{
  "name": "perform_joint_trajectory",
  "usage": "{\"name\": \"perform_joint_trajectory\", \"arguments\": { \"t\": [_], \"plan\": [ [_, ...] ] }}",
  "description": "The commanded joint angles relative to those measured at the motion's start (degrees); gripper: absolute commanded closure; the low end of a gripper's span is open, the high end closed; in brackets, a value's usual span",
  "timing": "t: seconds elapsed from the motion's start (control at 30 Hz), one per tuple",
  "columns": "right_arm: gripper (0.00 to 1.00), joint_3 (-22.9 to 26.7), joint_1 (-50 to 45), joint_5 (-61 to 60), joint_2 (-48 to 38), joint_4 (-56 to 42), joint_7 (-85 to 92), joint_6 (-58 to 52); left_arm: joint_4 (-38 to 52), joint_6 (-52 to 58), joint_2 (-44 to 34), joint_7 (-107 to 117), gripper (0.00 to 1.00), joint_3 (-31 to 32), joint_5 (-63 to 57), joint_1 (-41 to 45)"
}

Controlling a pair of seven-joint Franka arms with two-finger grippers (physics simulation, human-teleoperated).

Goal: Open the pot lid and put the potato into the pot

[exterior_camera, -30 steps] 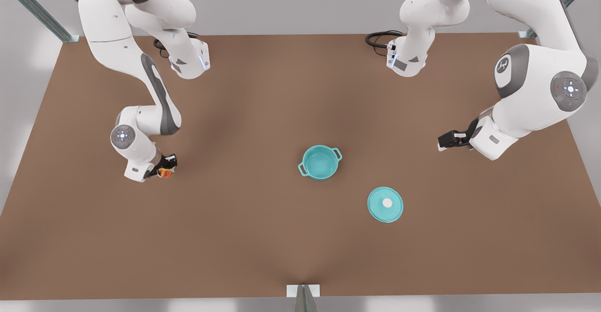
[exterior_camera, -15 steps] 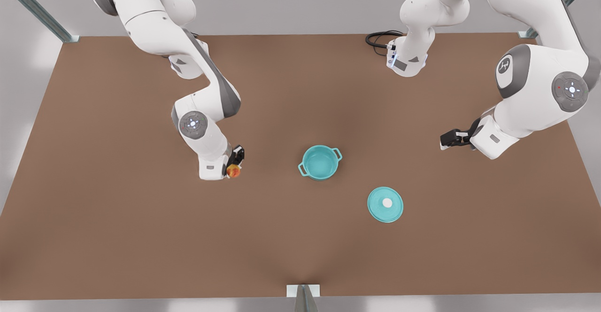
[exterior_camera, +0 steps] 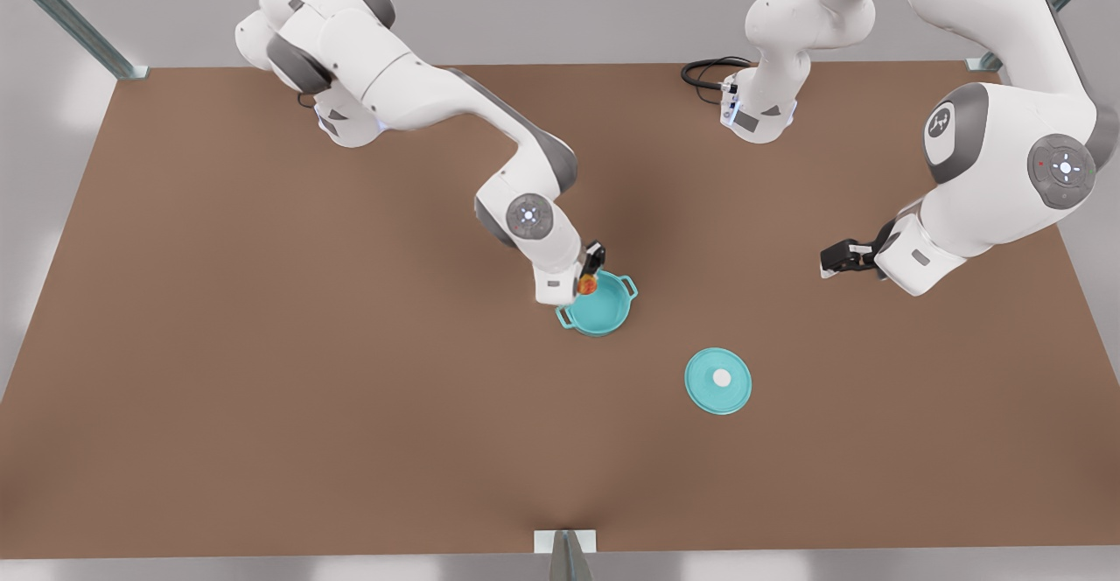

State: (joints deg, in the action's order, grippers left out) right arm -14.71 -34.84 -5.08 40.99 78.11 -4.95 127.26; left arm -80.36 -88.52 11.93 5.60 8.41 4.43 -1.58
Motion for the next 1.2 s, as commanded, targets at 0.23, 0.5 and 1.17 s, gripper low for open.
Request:
{"name": "perform_joint_trajectory", "arguments": {
  "t": [0.23, 0.5, 1.17],
  "plan": [
    [0.56, 0.74, -1.64, 0.95, 8.84, -6.83, -23.79, 6.42, -0.06, 0.11, -0.06, -1.03, 0.00, 0.03, -0.04, 0.00],
    [0.00, 1.53, -2.60, 0.95, 10.95, -8.68, -23.96, 6.68, -0.06, 0.11, -0.06, -1.03, 0.00, 0.03, -0.74, 0.00],
    [0.00, 3.90, 44.24, 11.24, -27.19, 24.02, 8.20, -27.07, 0.56, 0.90, 0.38, -0.33, 0.00, -1.38, -0.83, -1.94]
  ]
}}
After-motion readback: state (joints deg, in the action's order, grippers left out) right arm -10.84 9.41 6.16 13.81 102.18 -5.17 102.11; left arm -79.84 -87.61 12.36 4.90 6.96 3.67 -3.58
